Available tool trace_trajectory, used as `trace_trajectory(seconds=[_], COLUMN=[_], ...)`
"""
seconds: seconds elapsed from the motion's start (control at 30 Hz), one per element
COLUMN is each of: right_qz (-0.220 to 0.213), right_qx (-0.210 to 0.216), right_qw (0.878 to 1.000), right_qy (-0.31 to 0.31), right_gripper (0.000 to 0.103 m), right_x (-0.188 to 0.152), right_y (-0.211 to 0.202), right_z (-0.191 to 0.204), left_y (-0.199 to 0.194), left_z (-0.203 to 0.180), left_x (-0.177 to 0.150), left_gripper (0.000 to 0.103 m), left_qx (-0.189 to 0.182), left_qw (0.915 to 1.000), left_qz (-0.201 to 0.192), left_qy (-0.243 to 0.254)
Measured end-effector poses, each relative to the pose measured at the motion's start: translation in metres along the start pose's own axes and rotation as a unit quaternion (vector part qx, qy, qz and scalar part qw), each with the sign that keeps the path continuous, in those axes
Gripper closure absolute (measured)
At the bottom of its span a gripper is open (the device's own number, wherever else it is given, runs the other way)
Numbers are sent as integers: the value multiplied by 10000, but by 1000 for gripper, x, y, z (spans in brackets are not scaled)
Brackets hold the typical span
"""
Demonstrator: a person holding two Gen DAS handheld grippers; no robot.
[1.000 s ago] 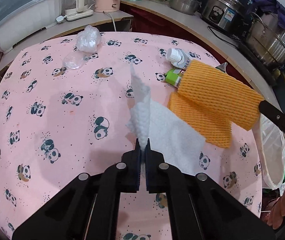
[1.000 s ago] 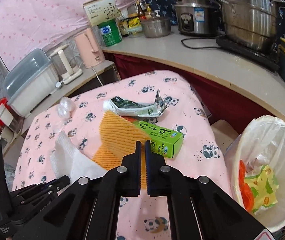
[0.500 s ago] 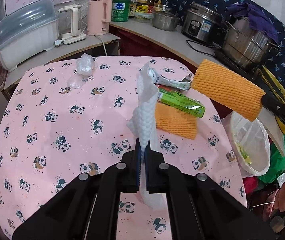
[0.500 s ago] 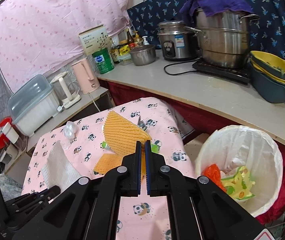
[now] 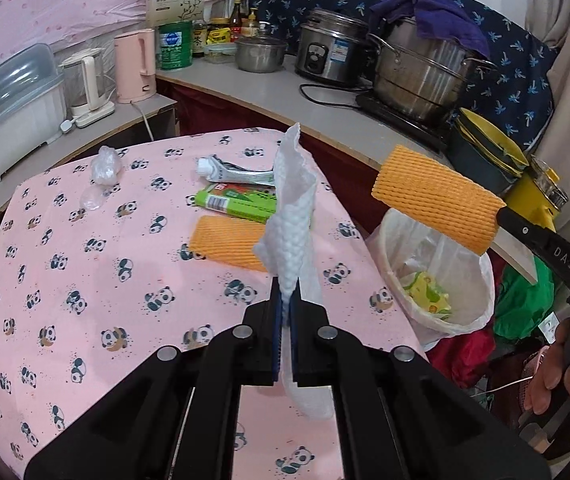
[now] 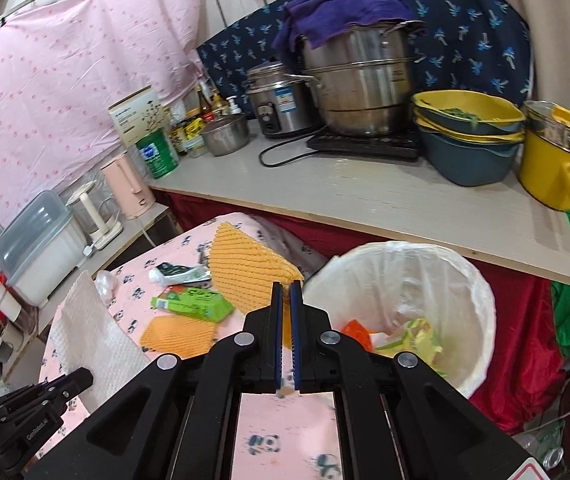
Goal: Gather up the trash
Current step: 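Carry the paper towel and foam net over the bin and release both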
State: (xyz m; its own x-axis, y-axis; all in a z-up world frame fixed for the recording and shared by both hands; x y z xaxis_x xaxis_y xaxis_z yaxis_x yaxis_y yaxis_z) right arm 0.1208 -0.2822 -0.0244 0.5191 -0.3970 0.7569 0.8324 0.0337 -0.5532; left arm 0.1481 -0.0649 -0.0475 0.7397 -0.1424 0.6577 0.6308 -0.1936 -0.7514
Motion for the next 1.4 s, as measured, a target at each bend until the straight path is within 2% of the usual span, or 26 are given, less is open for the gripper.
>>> trace_trajectory(seconds=[0.27,0.63,0.83,1.13,1.17,1.2,1.23,1.27,1.33,1.4], right_qz=[-101,-95,26,248,283,307,284,289,261,201], right_qx=[-475,-1017,-1160,-1129,-1098,-1075,-1058,-1046,-1015,-993], right_qw=[9985,9934,9911,9908,9911,9913,9915,9917,9921,9925], right_qy=[267,530,653,703,700,698,698,696,689,677], right_gripper=[99,99,99,98,98,97,95,93,81,75], right_x=[-6,-16,-26,-33,-33,-33,-33,-32,-30,-26], right_y=[-20,-25,-16,7,9,12,13,14,14,13], right_z=[-66,-136,-157,-164,-163,-162,-160,-159,-155,-151], left_y=[4,16,24,59,63,67,69,70,69,70], left_z=[-69,-150,-182,-207,-207,-207,-206,-204,-200,-195], left_x=[6,22,41,50,50,50,50,50,49,48], left_gripper=[100,100,100,98,96,83,64,57,54,51], left_qx=[-270,-601,-796,-1130,-1134,-1137,-1083,-998,-914,-818], left_qw=[9986,9932,9912,9893,9897,9900,9909,9921,9929,9934], left_qz=[-16,-70,-154,68,100,122,116,74,-29,-18], left_qy=[448,994,1049,915,871,823,791,757,766,805])
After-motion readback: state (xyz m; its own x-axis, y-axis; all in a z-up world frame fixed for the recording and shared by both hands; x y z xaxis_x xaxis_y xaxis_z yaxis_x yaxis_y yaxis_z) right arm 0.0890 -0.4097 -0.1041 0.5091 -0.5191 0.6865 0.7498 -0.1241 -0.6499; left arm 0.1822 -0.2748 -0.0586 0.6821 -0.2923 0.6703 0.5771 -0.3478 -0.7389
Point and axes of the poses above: each gripper's, at about its wrist camera, not at the fingertips, and y roughly the way its jaws point, z to its left, x to its top, the point moved 8 cm from there along y, roughly the way its jaws point, and after that the axes turned 8 degrees about x, right-handed, at the moved point
